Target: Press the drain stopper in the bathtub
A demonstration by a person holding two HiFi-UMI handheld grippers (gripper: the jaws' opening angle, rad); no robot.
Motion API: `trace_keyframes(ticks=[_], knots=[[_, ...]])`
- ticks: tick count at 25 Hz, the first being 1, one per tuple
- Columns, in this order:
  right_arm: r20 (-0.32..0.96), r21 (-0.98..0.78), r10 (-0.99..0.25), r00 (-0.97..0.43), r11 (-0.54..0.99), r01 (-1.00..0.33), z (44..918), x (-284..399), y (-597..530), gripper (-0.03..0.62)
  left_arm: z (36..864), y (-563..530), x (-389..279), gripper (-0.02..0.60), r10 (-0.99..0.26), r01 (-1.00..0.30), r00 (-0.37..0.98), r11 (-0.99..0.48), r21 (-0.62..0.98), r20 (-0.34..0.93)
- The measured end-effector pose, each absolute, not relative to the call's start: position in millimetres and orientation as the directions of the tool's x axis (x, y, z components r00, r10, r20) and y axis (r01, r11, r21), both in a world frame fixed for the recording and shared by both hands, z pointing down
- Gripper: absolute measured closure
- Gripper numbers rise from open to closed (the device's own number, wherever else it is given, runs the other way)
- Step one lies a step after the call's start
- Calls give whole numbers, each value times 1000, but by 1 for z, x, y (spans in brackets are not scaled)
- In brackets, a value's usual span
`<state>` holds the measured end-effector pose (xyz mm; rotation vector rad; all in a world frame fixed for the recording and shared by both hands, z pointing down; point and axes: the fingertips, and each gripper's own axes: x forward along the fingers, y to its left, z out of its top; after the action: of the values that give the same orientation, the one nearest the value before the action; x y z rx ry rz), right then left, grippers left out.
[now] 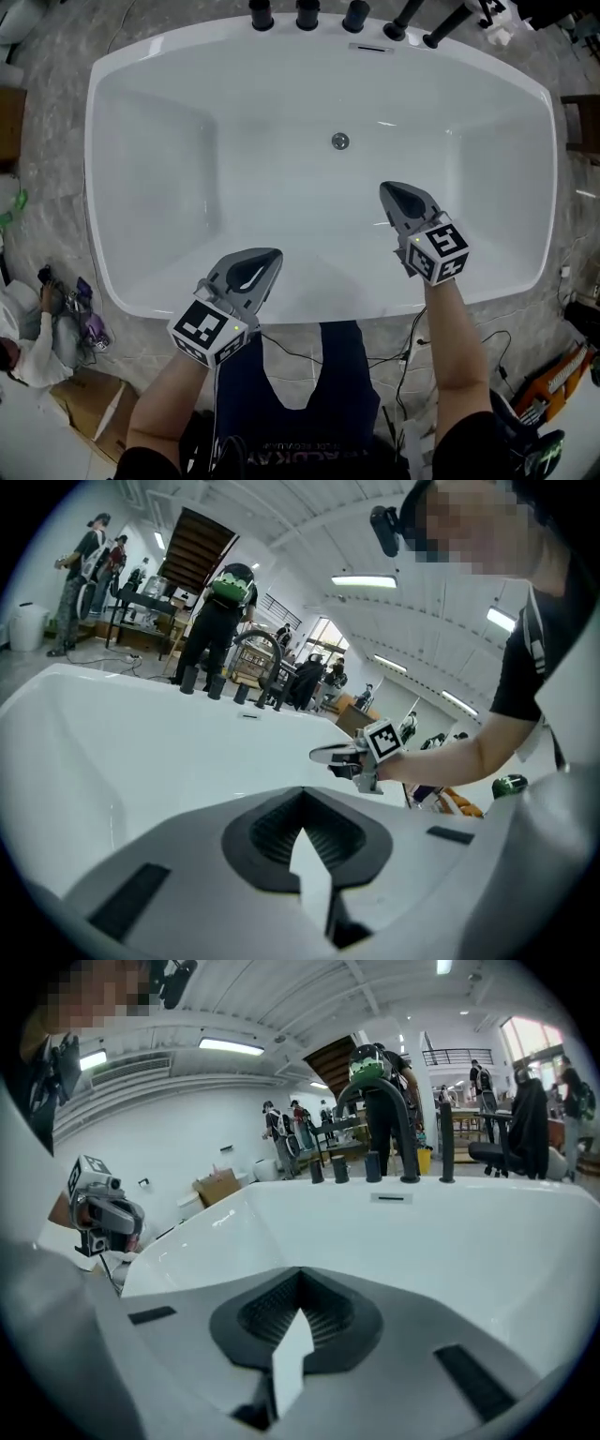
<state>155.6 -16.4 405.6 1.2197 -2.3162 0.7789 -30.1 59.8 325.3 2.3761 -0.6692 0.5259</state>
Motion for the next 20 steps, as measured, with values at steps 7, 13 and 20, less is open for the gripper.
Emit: trace_keyframes(ticks=[7, 13, 20], knots=[[653, -287, -581, -486, 405, -868, 487, 165, -50, 585, 362, 51, -30, 575, -339, -566, 795, -713, 414, 504], [725, -278, -532, -437, 355, -893, 576, 170, -74, 585, 395, 42, -24, 575, -364, -563, 804, -720, 405, 471], [783, -250, -475, -402, 352, -902, 664, 172, -99, 585, 439, 39, -30, 575, -356, -558, 790, -755, 345, 499]])
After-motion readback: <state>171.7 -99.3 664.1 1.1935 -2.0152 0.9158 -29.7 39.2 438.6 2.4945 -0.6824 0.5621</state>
